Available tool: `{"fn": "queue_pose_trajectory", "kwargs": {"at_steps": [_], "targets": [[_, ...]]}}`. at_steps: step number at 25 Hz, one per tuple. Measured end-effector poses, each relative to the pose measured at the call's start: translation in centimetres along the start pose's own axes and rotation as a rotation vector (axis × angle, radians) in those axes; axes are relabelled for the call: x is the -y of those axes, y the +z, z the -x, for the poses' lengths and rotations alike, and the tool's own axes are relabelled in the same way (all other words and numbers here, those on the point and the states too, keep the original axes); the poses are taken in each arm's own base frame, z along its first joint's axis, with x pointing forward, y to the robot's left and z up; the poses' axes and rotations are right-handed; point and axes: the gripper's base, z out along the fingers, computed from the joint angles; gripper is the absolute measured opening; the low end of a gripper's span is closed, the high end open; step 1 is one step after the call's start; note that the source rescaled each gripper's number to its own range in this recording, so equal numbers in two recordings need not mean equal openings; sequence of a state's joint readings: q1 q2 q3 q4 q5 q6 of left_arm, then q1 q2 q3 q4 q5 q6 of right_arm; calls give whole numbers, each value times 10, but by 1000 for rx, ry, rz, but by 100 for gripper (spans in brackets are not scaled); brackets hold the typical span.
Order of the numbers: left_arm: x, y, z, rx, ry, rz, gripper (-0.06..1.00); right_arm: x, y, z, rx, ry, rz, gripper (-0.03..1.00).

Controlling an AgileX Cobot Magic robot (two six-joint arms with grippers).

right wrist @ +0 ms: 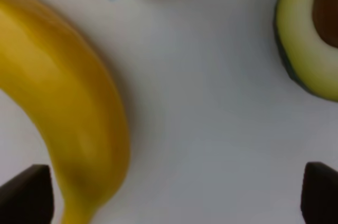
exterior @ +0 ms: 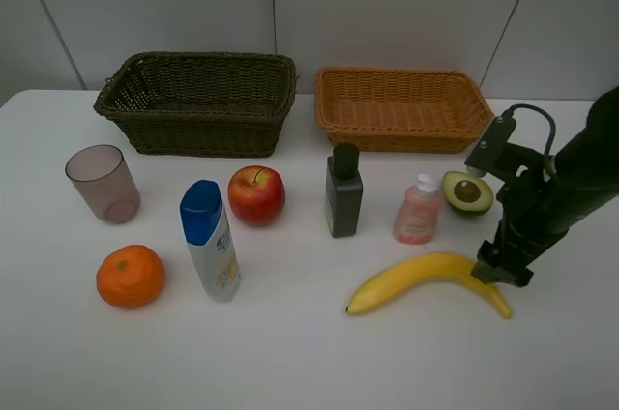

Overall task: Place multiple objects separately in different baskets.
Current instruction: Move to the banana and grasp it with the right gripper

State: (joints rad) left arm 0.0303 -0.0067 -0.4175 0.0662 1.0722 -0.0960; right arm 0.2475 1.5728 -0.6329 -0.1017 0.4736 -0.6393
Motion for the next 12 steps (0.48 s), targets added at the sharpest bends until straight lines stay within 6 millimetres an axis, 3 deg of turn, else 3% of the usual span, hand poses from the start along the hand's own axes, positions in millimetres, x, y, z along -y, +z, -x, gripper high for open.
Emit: {"fn": "queue_pose_trajectory", "kwargs": {"at_steps": [12], "targets": [[0, 0, 0, 0, 0, 0, 100, -9, 22, 9, -6, -3, 46, 99]]}}
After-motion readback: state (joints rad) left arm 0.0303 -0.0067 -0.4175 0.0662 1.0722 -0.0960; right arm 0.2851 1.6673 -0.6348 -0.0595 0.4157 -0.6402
